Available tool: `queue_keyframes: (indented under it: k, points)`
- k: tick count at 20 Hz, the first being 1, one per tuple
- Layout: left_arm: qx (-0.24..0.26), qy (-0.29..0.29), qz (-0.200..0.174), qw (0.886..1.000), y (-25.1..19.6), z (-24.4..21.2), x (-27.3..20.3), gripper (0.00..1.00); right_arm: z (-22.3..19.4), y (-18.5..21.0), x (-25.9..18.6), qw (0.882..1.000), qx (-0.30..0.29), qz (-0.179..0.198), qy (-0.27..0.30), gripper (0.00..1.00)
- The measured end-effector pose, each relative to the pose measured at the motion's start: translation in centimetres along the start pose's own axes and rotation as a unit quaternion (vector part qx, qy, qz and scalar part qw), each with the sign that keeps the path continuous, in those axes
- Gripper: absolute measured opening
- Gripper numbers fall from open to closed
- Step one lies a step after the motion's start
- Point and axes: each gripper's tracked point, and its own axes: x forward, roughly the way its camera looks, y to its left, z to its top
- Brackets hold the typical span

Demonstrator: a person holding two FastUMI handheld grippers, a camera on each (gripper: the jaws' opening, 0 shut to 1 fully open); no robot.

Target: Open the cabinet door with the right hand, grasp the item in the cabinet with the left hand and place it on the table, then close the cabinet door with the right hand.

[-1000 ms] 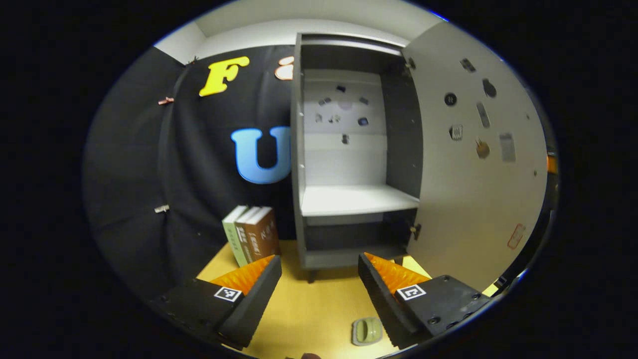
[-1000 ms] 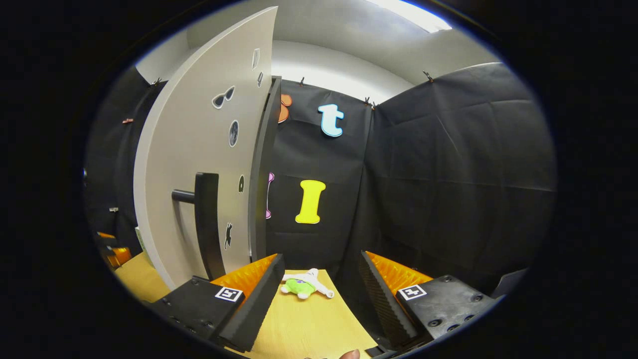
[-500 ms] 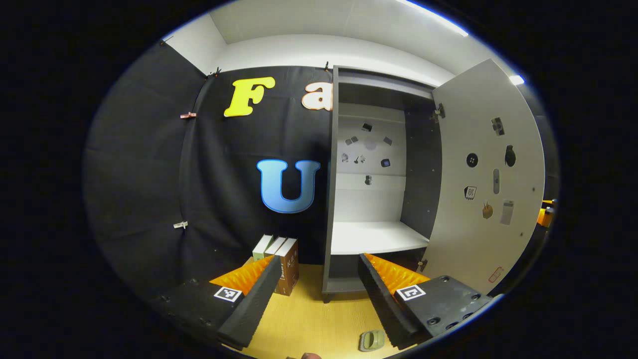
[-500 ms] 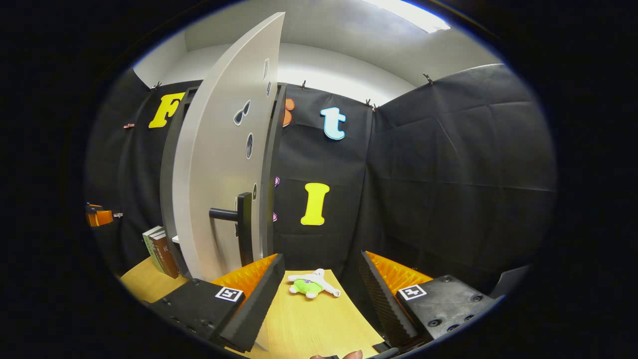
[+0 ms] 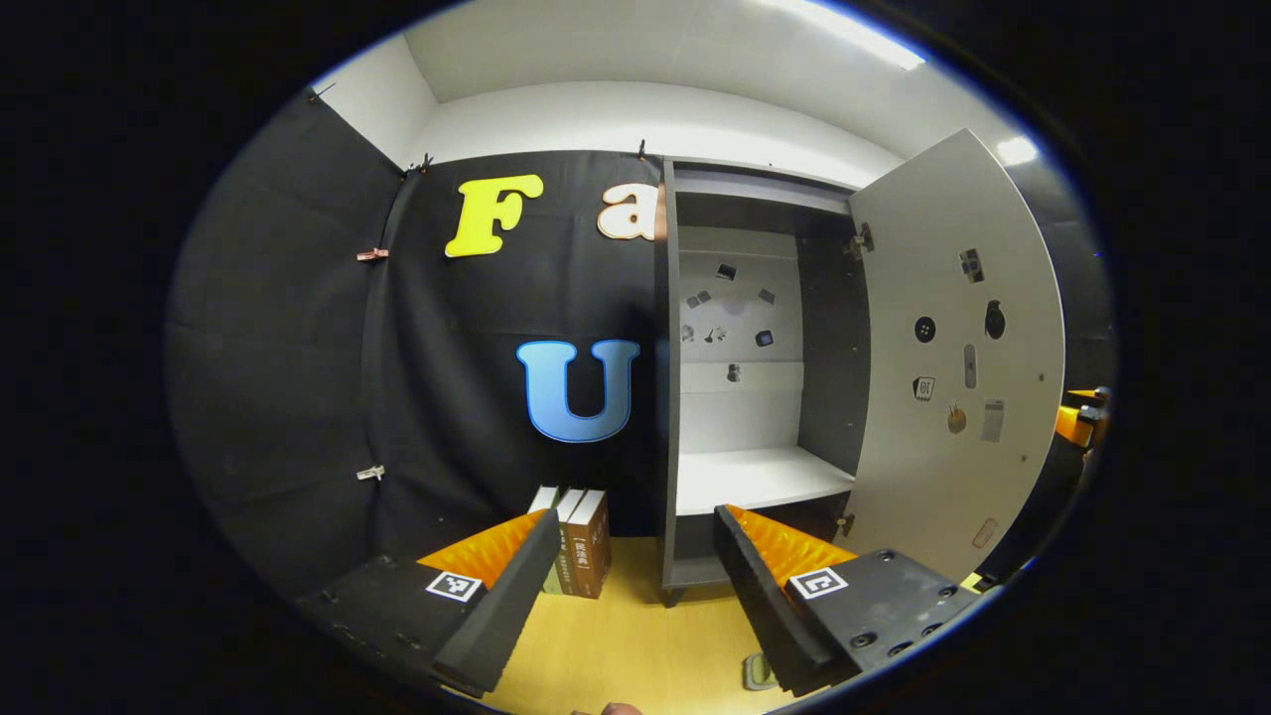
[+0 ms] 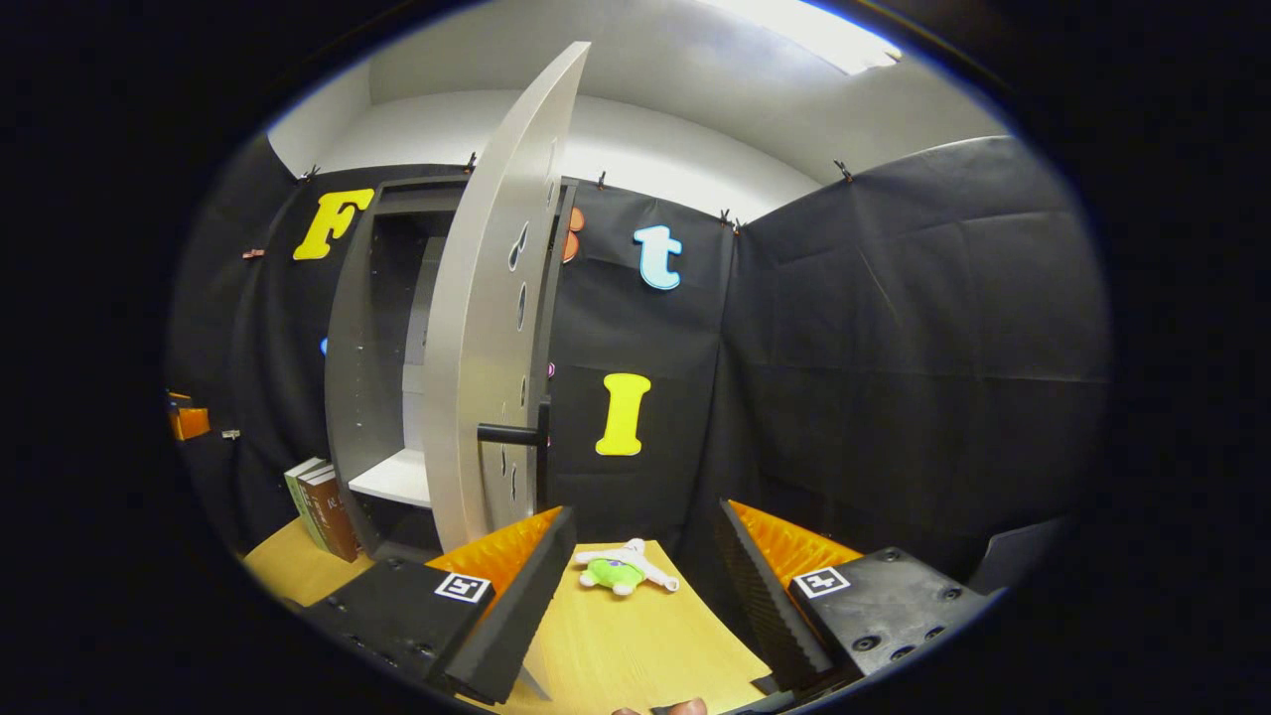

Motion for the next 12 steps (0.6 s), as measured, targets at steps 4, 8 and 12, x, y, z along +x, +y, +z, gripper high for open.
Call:
queue_keyframes:
  k: [4, 8, 12]
  points:
    - [-0.009, -0.007, -0.007, 1.000, 1.1, -0.1, -0.8, 0.96, -0.2, 1.3, -0.6, 1.000, 0.024, -0.004, 0.005, 0.94]
    - [-0.012, -0.009, -0.004, 1.000, 2.4, -0.4, -1.2, 0.96, 0.0, 3.7, -1.4, 1.000, 0.023, 0.012, 0.008, 0.94]
    - [-0.011, -0.015, 0.001, 1.000, 3.1, -0.5, -1.4, 0.96, 0.1, 7.3, -2.3, 0.999, 0.025, 0.033, 0.003, 0.94]
